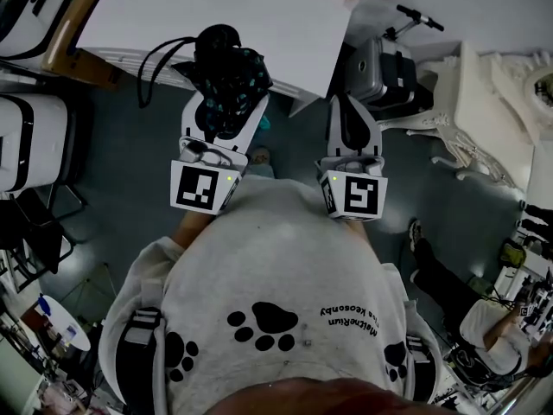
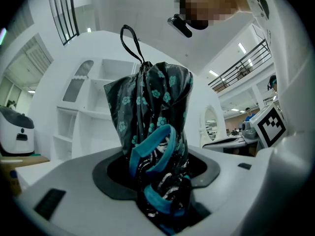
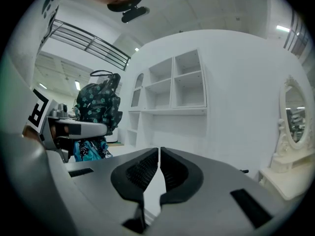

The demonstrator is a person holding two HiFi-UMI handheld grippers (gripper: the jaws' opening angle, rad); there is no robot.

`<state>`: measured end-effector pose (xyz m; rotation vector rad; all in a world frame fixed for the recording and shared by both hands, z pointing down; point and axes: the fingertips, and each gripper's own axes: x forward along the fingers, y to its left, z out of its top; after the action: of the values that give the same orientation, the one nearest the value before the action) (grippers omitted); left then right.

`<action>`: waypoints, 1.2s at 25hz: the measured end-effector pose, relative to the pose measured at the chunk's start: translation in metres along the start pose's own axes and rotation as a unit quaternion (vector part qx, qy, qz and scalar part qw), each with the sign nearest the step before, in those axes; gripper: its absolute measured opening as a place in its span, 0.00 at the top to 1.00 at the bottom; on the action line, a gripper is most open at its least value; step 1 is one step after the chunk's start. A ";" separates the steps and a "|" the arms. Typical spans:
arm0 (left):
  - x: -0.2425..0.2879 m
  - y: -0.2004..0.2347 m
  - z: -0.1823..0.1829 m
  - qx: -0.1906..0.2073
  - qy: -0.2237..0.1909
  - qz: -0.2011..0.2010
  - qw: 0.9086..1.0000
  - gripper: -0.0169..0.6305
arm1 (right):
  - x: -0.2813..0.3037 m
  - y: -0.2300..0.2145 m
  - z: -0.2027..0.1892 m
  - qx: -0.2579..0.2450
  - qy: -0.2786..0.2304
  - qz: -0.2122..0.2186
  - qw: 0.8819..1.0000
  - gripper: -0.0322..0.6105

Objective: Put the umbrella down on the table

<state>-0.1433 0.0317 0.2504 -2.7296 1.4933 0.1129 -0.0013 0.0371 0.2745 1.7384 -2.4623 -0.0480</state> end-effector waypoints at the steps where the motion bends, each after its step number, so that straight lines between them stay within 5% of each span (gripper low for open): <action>1: 0.003 0.003 0.002 -0.008 -0.006 0.002 1.000 0.57 | 0.004 0.001 0.000 -0.001 0.002 0.000 1.000 0.89; 30: 0.074 0.046 -0.032 -0.018 0.030 0.013 0.999 0.57 | 0.097 -0.006 -0.014 -0.009 0.034 0.056 0.998 0.89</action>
<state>-0.1403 -0.0574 0.2774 -2.7659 1.5562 0.0595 -0.0260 -0.0559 0.2956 1.5653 -2.4968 0.0009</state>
